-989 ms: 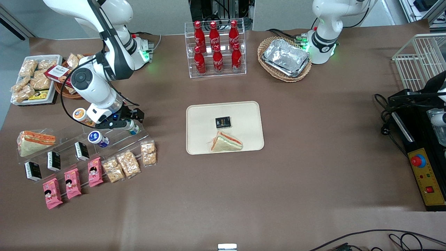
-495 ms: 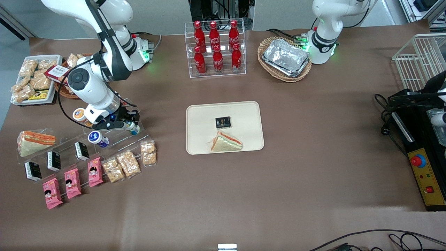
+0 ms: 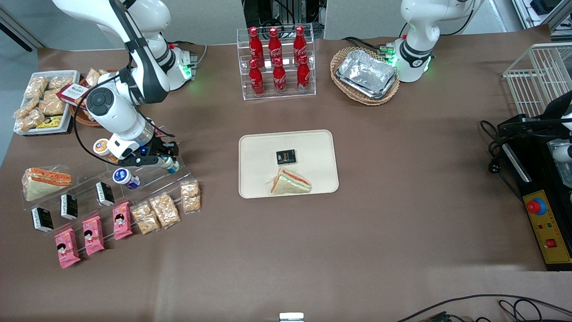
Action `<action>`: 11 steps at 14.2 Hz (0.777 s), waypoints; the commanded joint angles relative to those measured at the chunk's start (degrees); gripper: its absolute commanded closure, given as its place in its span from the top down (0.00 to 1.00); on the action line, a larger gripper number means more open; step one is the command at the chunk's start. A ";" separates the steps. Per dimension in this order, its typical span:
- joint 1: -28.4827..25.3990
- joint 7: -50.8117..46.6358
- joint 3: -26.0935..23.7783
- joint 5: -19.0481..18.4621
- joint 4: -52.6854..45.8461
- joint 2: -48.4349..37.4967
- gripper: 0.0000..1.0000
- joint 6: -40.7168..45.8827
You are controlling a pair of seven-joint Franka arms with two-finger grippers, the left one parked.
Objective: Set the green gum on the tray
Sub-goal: 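Close the right gripper around the green gum canister, then lift the green gum canister up out of the stand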
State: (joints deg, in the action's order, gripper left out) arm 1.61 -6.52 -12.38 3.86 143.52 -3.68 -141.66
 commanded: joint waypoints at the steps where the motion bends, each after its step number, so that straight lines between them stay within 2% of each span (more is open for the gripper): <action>1: 0.41 2.20 -0.01 0.36 -0.86 -3.51 0.39 2.68; 3: 0.32 4.31 1.47 0.36 -3.66 -6.33 0.38 9.26; 6: 0.32 7.21 4.37 0.53 -14.62 -6.96 0.37 25.14; 9: 0.32 7.13 4.73 0.97 -25.88 -6.52 0.37 38.96; 11: 0.24 6.61 4.47 1.23 -30.99 -6.34 0.37 44.16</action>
State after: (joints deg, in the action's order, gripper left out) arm 1.74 -0.06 -7.44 3.89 120.63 -11.75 -105.10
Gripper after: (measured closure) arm 0.423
